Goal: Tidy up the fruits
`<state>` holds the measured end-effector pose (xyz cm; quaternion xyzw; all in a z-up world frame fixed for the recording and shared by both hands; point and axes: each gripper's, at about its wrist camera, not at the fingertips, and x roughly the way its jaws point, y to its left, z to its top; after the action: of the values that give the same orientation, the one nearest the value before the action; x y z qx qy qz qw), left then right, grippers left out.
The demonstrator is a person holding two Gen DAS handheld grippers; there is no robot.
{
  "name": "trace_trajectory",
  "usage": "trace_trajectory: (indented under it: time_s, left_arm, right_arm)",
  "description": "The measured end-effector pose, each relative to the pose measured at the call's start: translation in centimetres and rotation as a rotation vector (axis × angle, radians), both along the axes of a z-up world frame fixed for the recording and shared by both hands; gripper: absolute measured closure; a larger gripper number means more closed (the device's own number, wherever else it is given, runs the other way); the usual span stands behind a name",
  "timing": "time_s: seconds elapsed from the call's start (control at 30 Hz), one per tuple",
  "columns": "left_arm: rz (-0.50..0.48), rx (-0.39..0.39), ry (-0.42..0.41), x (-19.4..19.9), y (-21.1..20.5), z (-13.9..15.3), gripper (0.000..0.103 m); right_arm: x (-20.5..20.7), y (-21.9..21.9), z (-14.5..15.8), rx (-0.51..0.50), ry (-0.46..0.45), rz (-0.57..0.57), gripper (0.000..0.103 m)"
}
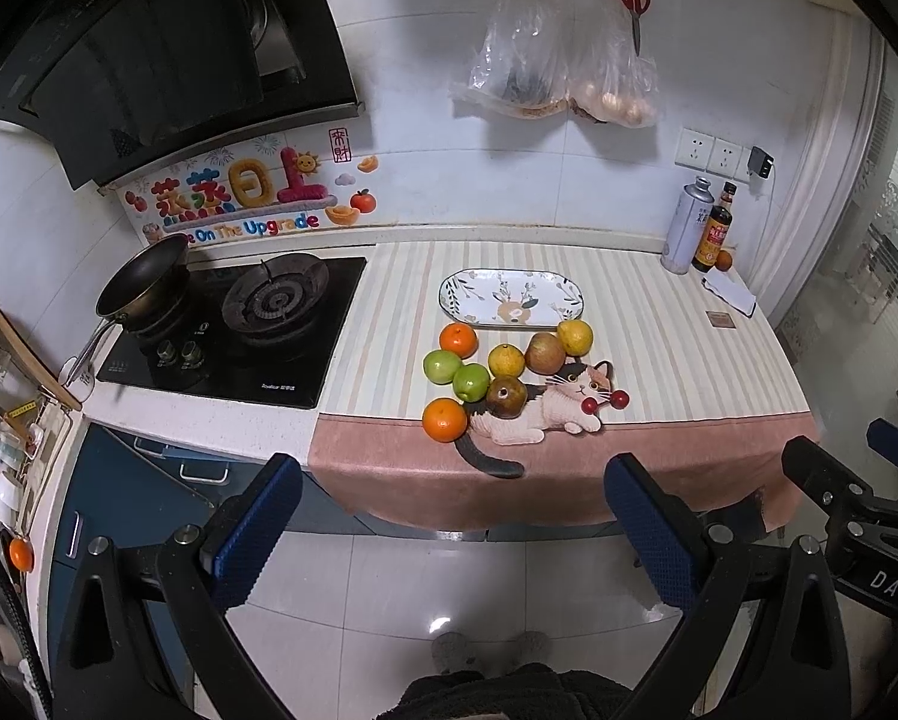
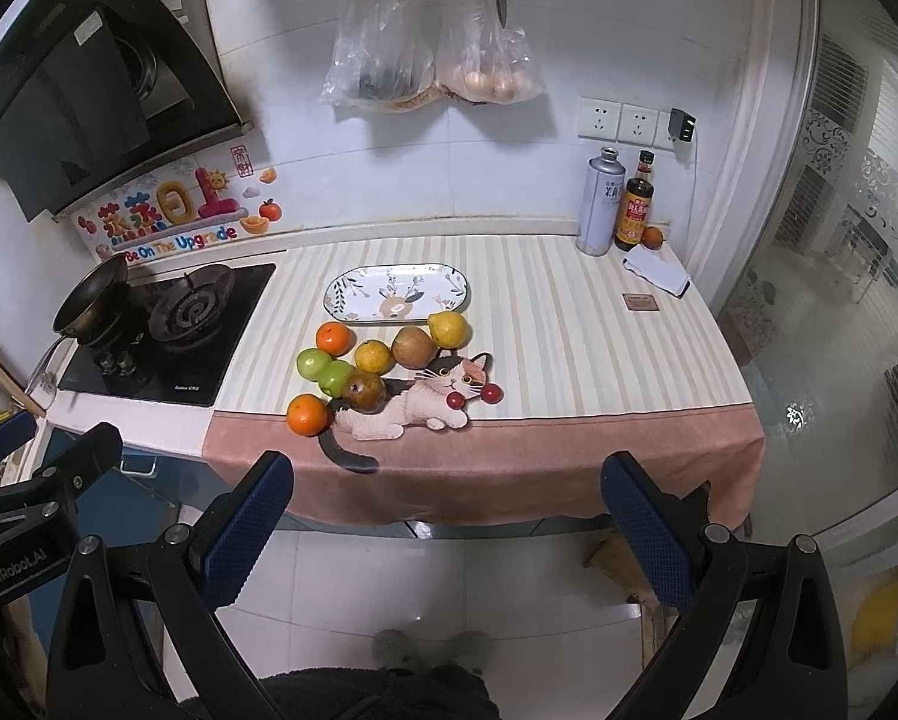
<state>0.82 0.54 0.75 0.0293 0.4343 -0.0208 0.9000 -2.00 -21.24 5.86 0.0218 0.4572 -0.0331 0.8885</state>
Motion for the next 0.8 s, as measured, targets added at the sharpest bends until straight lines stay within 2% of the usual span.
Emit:
trace_trajectory:
  time_s: [0.8]
  left_arm:
    - [0.004, -0.007, -0.011, 0.13, 0.41, 0.64, 0.000]
  right_arm:
    - [-0.24, 0.84, 0.19, 0.000, -0.014, 0.002, 0.000]
